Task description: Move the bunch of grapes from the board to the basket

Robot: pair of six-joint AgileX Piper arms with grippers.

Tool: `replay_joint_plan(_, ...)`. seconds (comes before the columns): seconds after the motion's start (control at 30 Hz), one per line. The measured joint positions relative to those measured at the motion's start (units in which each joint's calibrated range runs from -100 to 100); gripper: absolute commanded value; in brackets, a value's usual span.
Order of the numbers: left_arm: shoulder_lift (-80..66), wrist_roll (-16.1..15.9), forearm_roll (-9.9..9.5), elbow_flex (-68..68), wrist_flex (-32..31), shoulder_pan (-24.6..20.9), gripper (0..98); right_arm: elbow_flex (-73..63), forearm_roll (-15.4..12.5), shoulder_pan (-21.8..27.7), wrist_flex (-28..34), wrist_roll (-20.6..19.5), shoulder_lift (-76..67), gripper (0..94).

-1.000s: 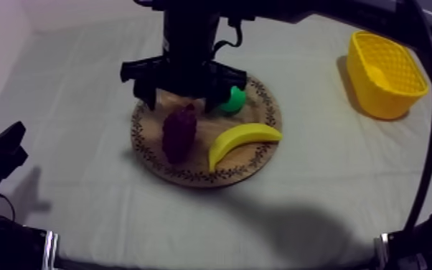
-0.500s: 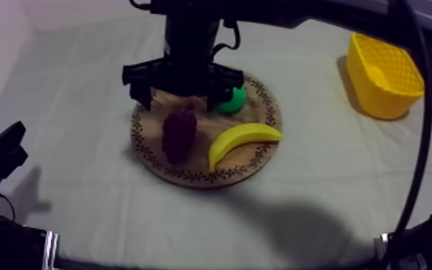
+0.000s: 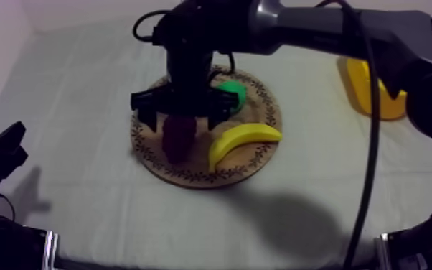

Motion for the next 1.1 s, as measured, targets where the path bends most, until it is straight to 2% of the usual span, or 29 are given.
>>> replay_joint_plan(0.57, 0.00, 0.00, 0.00, 0.00, 0.00, 0.00, 0.1, -1.91, -3.22, 1.17, -4.93, 2.18, 6.24, 89.3)
replay_joint_plan(1.1, 0.00, 0.00, 0.00, 0.00, 0.00, 0.00, 0.1, -6.21, -4.05, 1.80, -1.72, 2.33, 9.01, 76.3)
